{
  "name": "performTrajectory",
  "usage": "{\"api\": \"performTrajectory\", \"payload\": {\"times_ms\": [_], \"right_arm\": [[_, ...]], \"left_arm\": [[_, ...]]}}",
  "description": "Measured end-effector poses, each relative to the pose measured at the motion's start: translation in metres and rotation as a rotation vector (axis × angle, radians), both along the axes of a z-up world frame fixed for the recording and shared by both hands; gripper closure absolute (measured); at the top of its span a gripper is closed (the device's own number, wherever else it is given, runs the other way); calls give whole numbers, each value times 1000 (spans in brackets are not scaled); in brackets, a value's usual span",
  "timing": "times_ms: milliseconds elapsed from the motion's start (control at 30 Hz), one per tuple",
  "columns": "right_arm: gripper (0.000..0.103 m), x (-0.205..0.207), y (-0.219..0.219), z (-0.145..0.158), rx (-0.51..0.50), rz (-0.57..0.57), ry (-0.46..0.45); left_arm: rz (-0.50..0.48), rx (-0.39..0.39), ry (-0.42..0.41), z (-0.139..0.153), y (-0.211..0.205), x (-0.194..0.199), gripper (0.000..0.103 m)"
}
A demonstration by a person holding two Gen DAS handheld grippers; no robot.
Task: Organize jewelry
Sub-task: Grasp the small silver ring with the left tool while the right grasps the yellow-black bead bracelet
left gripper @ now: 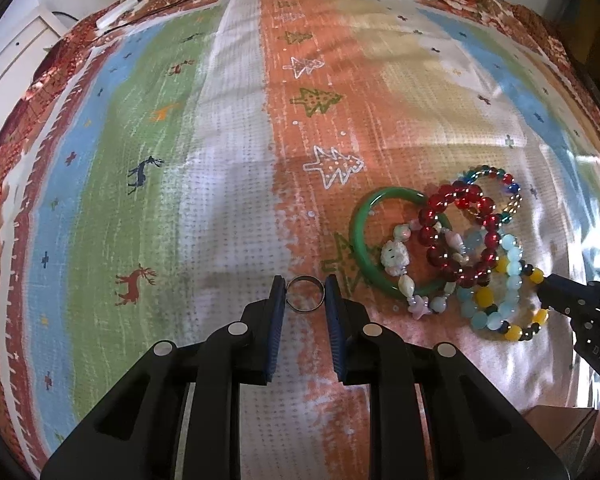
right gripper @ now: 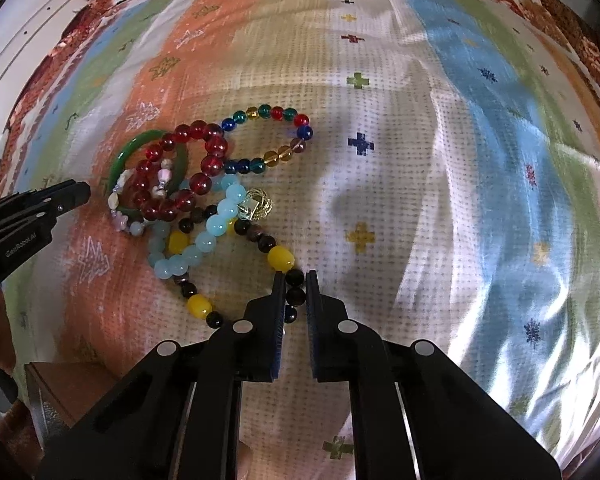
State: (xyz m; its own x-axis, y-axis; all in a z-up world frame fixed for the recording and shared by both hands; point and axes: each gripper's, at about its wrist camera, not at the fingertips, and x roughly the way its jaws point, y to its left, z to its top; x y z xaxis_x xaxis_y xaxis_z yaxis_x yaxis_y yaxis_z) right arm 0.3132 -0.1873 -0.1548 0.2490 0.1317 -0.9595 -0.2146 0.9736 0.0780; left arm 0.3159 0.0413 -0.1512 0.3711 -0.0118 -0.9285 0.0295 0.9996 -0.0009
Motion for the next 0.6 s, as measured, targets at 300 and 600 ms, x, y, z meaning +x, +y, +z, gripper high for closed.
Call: {"api": "performTrajectory", "payload": {"times_ms": [300,600], "right_arm": [[92,-9,5,21,-42,30,-60],[92,-11,8,45,-23,30,-138]], "left_arm": [[-3,18,-21,12,1,-9,83],[-31,-10,-57,37,-8,-27,83]]}}
